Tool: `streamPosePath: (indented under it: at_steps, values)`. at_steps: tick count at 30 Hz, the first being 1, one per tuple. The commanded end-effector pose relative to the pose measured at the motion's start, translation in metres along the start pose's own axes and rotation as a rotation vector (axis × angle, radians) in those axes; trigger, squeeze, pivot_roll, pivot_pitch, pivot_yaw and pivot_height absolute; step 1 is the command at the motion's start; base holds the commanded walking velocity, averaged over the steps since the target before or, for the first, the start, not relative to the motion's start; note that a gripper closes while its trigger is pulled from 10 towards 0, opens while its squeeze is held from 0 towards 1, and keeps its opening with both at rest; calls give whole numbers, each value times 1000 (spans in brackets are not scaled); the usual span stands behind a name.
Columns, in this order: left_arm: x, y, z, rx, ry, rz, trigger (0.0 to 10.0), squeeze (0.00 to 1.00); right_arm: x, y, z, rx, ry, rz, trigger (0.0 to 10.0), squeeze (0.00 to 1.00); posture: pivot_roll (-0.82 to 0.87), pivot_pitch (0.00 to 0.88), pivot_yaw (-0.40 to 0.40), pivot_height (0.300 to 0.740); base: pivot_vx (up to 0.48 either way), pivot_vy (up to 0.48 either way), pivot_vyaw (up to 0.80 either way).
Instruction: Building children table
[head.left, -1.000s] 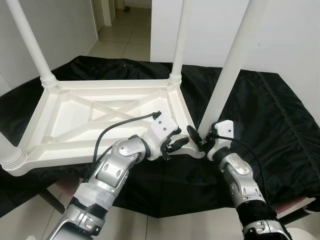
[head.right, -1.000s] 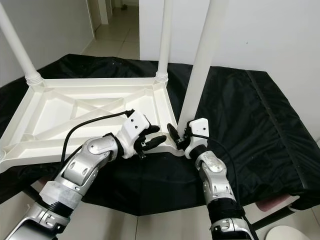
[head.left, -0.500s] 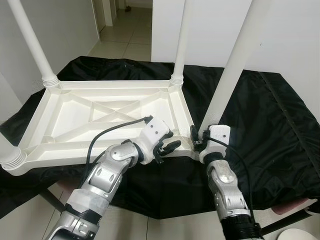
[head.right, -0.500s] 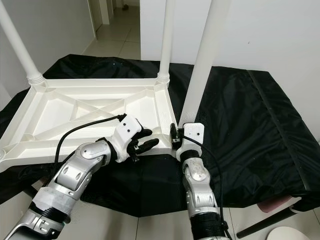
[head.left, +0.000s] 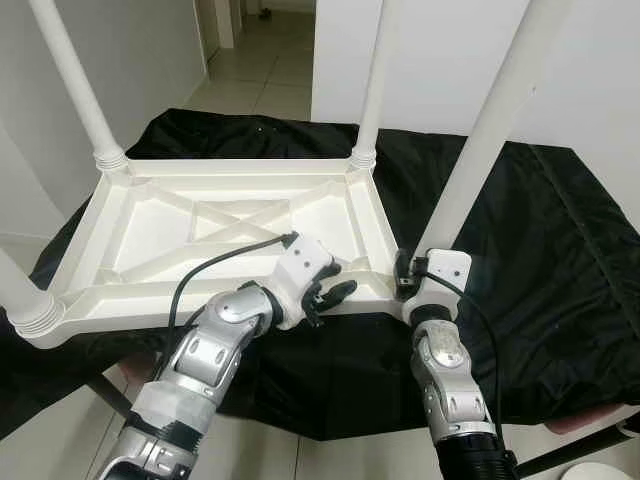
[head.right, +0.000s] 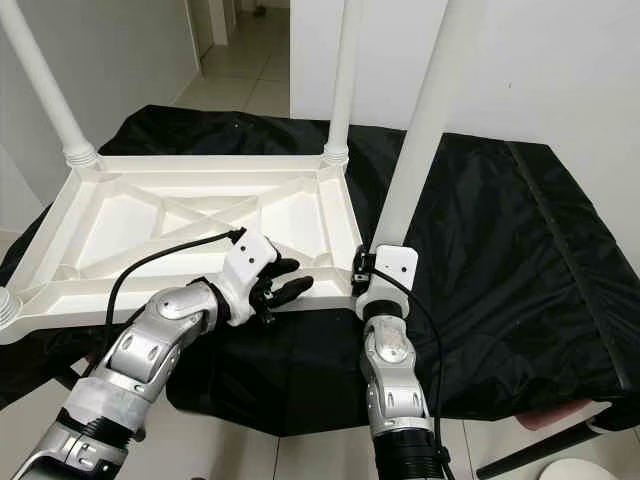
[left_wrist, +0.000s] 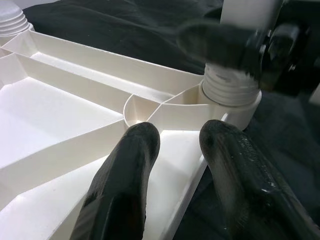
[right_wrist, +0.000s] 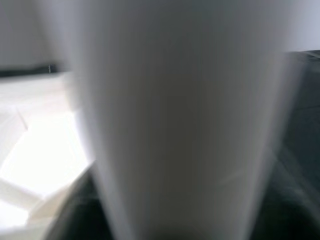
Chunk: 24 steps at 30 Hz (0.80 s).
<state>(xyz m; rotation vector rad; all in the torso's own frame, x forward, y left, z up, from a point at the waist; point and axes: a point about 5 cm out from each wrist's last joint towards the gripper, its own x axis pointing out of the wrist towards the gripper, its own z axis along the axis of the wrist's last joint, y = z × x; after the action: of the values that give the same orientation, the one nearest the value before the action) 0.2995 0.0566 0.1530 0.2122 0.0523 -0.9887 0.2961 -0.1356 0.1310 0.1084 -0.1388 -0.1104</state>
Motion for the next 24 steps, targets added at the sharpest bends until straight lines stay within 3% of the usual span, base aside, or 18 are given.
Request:
streamPosePath:
  at_steps: [1,6,7,18,24]
  values:
    - [1,3,2,-3,0,69,10000,0,-11,6,-6,58,13,1,10000,1000,16,0,-9,740,0,0,0]
    - [2,2,1,3,2,65,10000,0,-12,1,-5,41,5,23,10000,1000,11,0,-4,740,0,0,0]
    - [3,3,1,4,4,66,10000,0,-14,-1,-4,37,0,48,10000,0,2,0,2,740,0,0,0]
    - [0,9,-4,27,29,47,10000,0,-18,-6,-8,14,17,169,10000,0,-25,0,21,740,0,0,0]
    - [-5,7,-10,64,57,-16,10000,0,-8,-12,-4,-62,17,349,10000,0,-34,0,35,740,0,0,0]
